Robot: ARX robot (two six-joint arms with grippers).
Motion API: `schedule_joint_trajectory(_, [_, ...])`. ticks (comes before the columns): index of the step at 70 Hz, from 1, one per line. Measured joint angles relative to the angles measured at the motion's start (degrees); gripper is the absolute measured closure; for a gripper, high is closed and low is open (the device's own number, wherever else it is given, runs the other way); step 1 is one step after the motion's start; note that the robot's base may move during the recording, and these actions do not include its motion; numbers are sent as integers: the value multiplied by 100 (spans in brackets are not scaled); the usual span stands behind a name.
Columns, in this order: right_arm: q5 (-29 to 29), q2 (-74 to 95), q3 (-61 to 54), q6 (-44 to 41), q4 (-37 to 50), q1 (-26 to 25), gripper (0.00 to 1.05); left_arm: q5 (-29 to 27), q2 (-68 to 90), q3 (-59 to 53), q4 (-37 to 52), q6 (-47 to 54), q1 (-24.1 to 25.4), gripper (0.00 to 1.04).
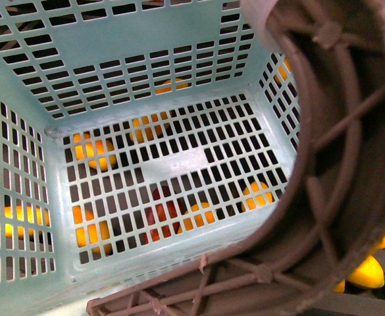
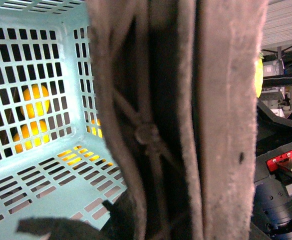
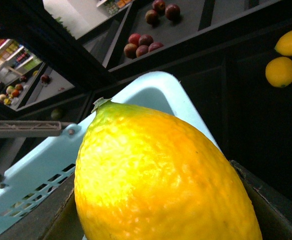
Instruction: Pick lemon and mango into basket
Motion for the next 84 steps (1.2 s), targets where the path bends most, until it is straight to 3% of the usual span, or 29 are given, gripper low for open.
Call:
schedule_joint_trajectory(30, [238, 214, 17, -48, 0, 570, 34, 0, 0, 0, 0, 0, 0, 91])
schedule_joint_trajectory(84, [476, 496, 238, -74, -179, 573, 34, 0, 0, 0, 0, 0, 0, 91])
